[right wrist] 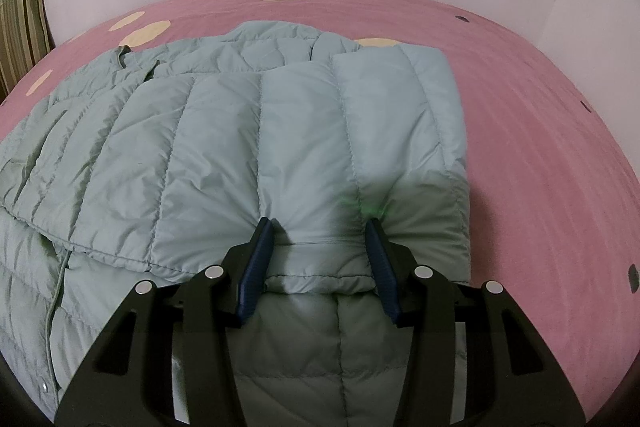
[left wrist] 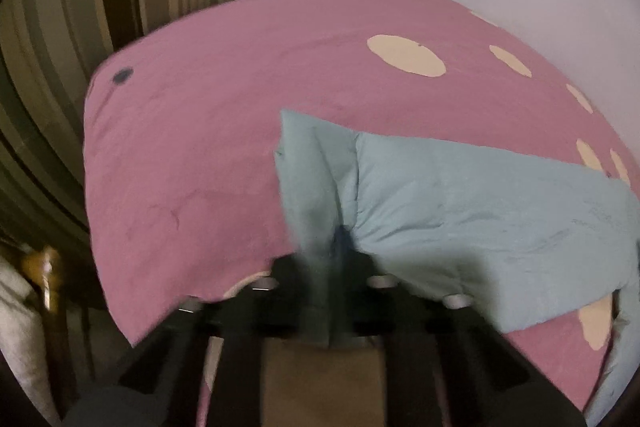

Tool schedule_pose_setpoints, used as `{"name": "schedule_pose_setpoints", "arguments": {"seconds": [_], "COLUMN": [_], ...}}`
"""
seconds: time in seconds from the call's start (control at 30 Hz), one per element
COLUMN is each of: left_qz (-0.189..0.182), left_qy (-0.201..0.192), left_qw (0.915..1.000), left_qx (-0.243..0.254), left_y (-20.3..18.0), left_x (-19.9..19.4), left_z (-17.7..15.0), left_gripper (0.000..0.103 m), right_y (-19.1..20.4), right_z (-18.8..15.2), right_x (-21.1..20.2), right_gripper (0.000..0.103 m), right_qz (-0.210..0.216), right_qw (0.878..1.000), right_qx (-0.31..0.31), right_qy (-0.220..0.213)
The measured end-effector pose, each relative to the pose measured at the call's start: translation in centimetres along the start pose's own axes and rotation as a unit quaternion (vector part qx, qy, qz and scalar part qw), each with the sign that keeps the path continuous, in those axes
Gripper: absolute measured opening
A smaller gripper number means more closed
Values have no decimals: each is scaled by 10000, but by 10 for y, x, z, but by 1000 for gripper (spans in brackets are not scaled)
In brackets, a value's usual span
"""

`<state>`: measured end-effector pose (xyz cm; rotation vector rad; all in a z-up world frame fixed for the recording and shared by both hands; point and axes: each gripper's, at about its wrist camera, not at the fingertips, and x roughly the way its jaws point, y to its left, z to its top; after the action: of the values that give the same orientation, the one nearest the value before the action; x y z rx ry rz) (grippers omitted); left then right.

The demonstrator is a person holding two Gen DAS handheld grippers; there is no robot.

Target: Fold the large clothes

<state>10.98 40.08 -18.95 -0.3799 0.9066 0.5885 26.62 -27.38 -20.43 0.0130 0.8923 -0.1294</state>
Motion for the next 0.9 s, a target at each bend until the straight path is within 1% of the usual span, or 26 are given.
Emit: {"name": "schedule_pose_setpoints", "arguments": {"seconds": [0.1, 0.2, 0.4, 0.5, 0.63, 0.77, 0.8, 0.9], "left_qz": [-22, 11, 83, -12, -241, -605, -722, -967], "left_qy": [-128, -303, -670, -741, -884, -776, -764, -780], "left_qw": [9999, 9994, 9945, 9904, 9813, 9742, 9714, 9641], "left_qx": [13, 174, 805, 1163, 1694, 2033, 2131, 2345], "left_y": [-9, -25, -90, -132, -198, -258, -278, -319], "left_x": [-9, -20, -47, -59, -75, -85, -89, -96], "left_z": [4, 7, 13, 11, 0, -14, -19, -32], "left_gripper": [4, 4, 4, 4, 4, 4, 4, 4], "right_y": [0, 0, -2, -2, -2, -2, -2, -2], "right_z": [0, 0, 0, 0, -1, -1, -1, -1], "right_x": [0, 0, -1, -1, -1, -1, -1, -1], "right_gripper": [48, 48, 48, 48, 48, 49, 49, 49], "right_qz": [7, 15, 45, 54, 74, 104, 98, 119], "right_qw": [10000, 10000, 10000, 10000, 9999, 9999, 9999, 9998], "right_qx": [5, 6, 35, 45, 86, 119, 118, 140], "right_qy": [-2, -4, -16, -20, -28, -32, -33, -39]}}
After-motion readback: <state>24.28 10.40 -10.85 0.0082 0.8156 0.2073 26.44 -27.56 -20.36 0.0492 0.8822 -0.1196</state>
